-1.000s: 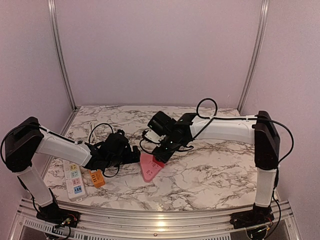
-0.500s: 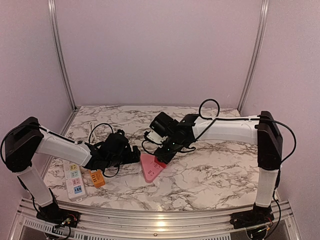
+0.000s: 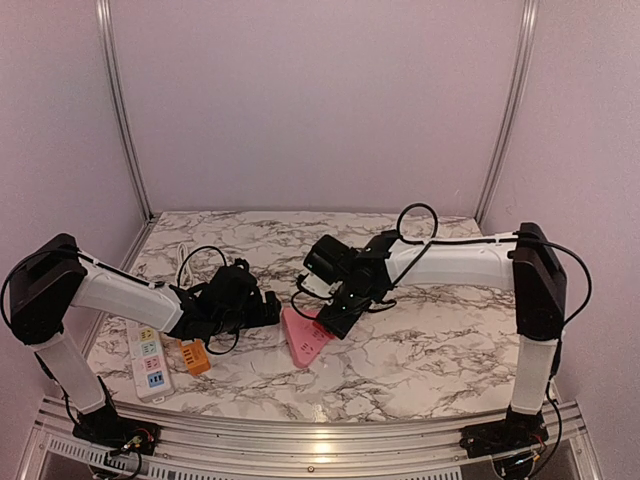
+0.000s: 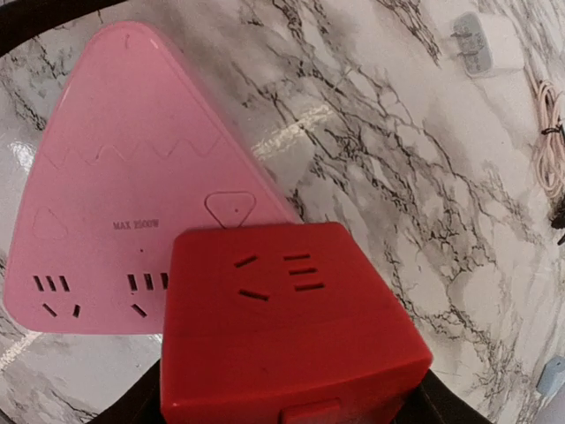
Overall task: Insert the plug
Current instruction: Insert the plug into the socket slot, then press the plug into the socket slot.
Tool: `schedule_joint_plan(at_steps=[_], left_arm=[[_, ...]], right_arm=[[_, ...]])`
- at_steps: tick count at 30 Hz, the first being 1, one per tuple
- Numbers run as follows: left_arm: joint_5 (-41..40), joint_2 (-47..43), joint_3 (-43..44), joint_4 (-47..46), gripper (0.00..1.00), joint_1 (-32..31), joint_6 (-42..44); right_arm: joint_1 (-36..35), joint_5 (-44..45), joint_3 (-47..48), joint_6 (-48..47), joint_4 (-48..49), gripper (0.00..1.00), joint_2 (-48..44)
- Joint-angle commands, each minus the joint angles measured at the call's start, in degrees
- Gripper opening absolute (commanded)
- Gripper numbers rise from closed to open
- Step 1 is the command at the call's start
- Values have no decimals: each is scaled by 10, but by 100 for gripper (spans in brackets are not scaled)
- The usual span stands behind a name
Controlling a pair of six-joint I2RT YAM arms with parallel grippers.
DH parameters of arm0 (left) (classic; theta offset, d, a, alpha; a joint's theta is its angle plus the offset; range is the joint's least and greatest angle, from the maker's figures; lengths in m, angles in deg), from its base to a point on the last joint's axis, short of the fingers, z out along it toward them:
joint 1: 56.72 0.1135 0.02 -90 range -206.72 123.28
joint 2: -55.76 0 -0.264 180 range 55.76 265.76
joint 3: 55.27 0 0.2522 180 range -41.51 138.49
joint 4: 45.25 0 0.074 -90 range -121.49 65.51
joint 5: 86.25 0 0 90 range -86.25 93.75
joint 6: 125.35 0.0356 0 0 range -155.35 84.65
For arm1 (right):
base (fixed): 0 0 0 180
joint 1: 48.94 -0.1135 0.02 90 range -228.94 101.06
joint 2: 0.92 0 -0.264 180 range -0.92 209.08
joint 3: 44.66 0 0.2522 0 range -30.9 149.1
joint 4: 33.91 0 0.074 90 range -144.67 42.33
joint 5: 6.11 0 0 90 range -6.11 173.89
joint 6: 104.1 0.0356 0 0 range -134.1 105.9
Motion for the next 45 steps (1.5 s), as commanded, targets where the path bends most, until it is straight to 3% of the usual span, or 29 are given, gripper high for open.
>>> schedule_joint_plan(at_steps=[1,12,22,45], left_arm=[[-8,-15,9,-10,99,3,7],[-6,-16,12,-10,99,3,8],[-22,-34,8,-10,99,2,26],[-13,-20,3,-10,99,3,14]], right_arm=[[5,12,-14,-6,-55,69,-5],[30,-19,-8,-4,-42,80,-80],[100,-14,-48,33,22,87,-178],[75,-21,-26,51,71,89,-81]])
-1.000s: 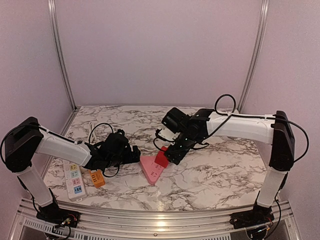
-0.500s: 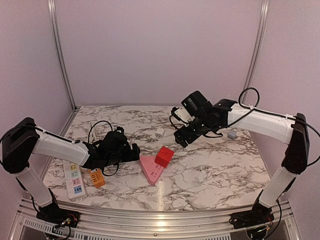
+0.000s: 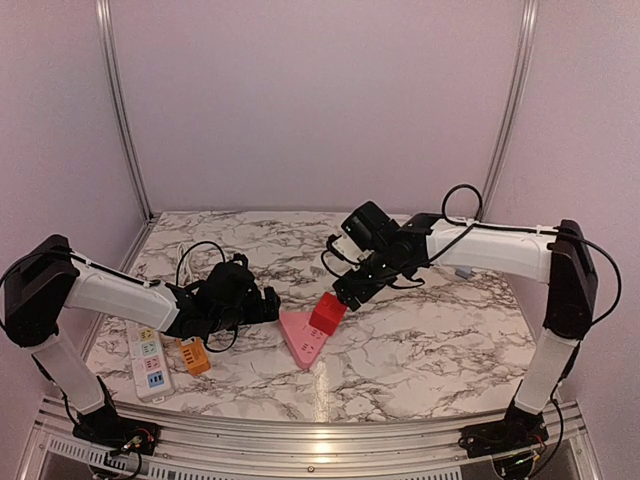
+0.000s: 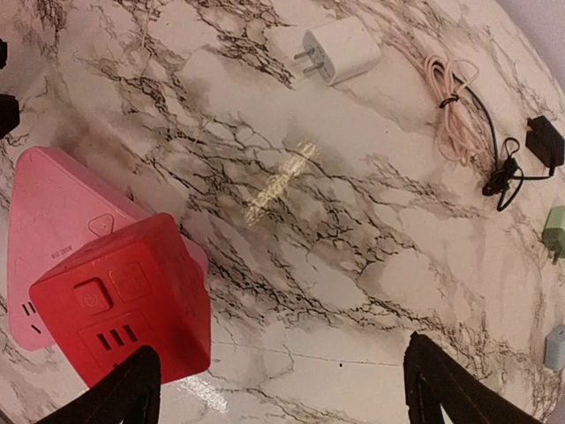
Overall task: Insert the plug
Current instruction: Press the plug into the socket slot.
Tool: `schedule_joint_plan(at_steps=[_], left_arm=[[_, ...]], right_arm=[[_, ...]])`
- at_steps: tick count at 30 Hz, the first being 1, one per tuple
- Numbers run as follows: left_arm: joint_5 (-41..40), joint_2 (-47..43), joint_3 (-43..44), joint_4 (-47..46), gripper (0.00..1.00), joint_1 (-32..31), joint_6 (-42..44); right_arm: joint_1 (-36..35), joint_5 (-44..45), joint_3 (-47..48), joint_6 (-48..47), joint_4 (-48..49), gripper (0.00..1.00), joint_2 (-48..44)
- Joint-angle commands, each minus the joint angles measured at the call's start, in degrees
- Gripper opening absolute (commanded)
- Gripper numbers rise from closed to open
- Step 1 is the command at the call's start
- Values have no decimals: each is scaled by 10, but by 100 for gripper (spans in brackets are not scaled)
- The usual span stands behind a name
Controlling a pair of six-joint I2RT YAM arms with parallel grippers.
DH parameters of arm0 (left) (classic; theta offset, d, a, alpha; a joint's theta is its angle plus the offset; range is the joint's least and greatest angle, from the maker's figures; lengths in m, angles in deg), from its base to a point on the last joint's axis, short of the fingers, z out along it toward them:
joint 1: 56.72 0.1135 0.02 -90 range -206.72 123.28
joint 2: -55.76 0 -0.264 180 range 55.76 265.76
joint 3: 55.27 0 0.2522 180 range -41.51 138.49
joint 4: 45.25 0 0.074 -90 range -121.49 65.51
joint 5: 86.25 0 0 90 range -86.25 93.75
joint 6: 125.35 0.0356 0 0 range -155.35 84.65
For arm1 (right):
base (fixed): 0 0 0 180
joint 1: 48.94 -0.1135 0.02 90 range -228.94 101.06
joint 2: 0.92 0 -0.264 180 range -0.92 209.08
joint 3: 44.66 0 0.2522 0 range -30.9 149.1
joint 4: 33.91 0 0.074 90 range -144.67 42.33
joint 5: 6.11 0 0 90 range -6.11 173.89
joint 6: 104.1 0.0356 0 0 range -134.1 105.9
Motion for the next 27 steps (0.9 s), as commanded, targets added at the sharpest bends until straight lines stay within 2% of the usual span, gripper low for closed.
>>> schedule_joint_plan(at_steps=[1,19,27], left_arm=[[-5,0,2,-10,99,2,-3],[-7,-1,-4,-11,99,3,-5],[-9,-5,-8,-12,99,3,-6]], right_arm=[[-11,-2,27,10,17,89,17],[-34,-2,41,2,-4,89,72],[-39,19,44,7,-15,89,67]])
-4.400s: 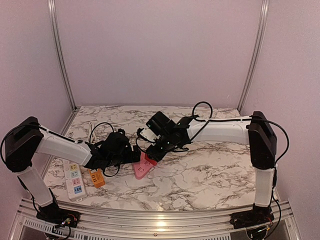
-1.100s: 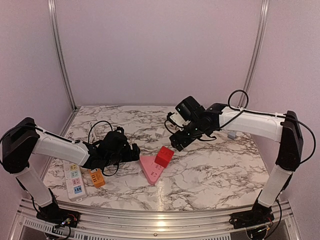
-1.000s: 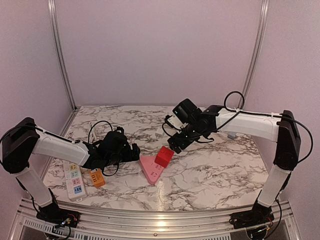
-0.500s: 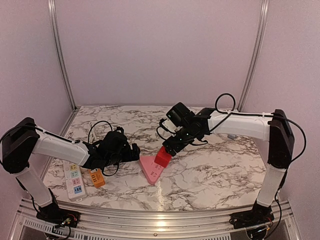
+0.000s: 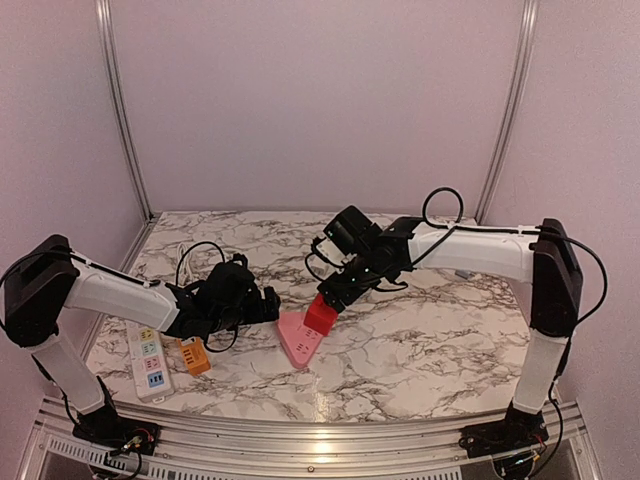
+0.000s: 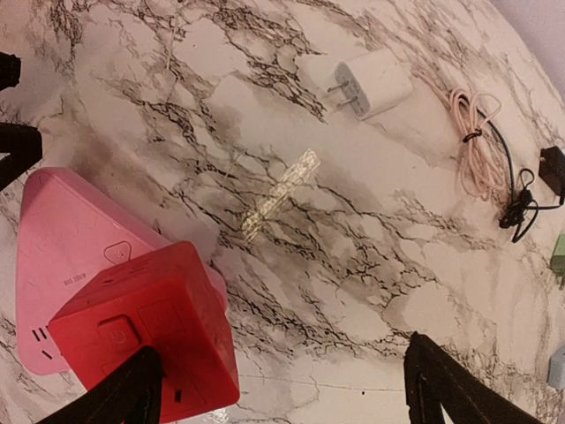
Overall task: Insert the plug
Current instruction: Press the plug into the socket slot.
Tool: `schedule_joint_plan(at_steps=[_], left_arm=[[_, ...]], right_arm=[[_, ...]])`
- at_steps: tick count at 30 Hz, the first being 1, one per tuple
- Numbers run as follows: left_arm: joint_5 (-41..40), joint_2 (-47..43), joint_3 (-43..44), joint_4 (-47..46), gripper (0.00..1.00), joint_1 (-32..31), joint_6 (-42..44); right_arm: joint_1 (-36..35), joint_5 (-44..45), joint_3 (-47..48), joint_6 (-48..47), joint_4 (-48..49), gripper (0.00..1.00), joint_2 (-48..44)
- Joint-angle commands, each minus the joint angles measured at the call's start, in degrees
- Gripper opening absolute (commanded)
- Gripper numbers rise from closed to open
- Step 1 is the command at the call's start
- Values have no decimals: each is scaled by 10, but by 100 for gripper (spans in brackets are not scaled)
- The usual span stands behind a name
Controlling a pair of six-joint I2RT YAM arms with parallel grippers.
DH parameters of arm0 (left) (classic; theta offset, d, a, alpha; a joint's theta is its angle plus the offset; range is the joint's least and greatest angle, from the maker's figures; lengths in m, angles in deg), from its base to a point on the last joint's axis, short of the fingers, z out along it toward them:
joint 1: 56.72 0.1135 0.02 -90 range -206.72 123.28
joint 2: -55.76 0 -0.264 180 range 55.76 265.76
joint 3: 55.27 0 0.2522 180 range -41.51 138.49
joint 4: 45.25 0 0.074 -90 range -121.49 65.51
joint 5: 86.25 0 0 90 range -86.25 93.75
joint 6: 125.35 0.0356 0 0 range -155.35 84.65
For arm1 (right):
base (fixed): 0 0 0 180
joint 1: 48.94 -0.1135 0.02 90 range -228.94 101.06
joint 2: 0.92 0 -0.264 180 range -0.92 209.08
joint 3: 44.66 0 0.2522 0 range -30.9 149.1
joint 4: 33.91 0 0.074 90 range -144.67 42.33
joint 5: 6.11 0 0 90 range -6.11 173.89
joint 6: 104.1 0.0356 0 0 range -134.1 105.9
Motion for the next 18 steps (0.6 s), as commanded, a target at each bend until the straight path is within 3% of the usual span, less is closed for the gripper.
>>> schedule_joint_plan(at_steps=[1,10,18], left_arm=[[-10,-6,-10,-12,99,3,-2],[-11,-9,-8,-12,99,3,-1],[-6,-13,-10,-13,99,2,2]], right_arm=[[-7,18,5,5,-29,89,9],[68,35,6,46,-8,91,-83],[190,14,-31,100,40,98,-119]])
